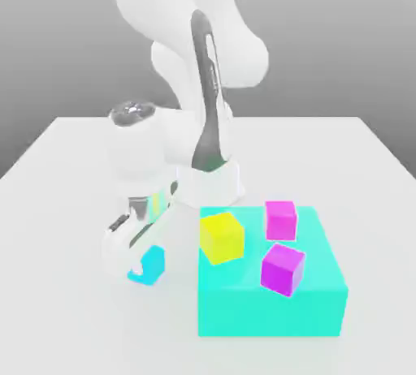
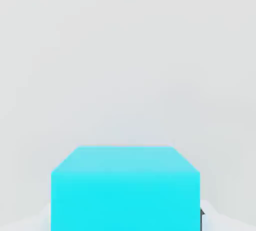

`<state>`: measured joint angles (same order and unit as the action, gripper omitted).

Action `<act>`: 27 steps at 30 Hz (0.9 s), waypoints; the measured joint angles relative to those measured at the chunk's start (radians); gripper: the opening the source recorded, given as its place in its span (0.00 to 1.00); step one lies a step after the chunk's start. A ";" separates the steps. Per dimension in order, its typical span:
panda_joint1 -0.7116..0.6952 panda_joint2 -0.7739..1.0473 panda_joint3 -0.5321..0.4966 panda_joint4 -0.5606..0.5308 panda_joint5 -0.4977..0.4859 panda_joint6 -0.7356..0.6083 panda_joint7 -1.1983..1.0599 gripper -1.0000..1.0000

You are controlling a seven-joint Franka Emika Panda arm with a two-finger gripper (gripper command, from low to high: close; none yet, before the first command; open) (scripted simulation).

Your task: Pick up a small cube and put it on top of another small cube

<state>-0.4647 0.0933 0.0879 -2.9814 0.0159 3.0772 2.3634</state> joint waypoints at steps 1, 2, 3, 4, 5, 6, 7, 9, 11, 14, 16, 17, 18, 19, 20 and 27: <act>0.005 -0.035 0.002 -0.006 0.020 -0.030 -0.013 0.00; 0.009 -0.071 0.003 -0.012 0.033 -0.059 -0.022 0.00; 0.013 -0.107 0.004 -0.019 0.038 -0.088 -0.024 0.00; 0.012 -0.143 0.003 -0.025 0.037 -0.118 -0.022 0.00; 0.011 -0.178 0.003 -0.031 0.034 -0.146 -0.019 0.00; 0.023 -0.199 0.001 -0.014 0.047 -0.170 -0.038 0.00; 0.042 -0.215 0.003 0.011 0.059 -0.198 -0.062 0.00; 0.088 -0.242 0.014 0.072 0.085 -0.261 -0.117 0.00; 0.140 -0.266 0.028 0.137 0.112 -0.326 -0.176 0.00; 0.202 -0.292 0.060 0.206 0.123 -0.415 -0.231 0.00; 0.240 -0.307 0.085 0.245 0.123 -0.472 -0.259 0.00; 0.259 -0.314 0.097 0.264 0.123 -0.501 -0.273 0.00; 0.279 -0.320 0.109 0.283 0.123 -0.529 -0.287 0.00; 0.297 -0.326 0.122 0.302 0.123 -0.557 -0.300 0.00; 0.317 -0.331 0.135 0.321 0.123 -0.585 -0.314 0.00; 0.407 -0.317 0.224 0.396 0.087 -0.700 -0.353 0.00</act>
<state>-0.0576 -0.2240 0.3114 -2.5853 0.1025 2.3775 2.0103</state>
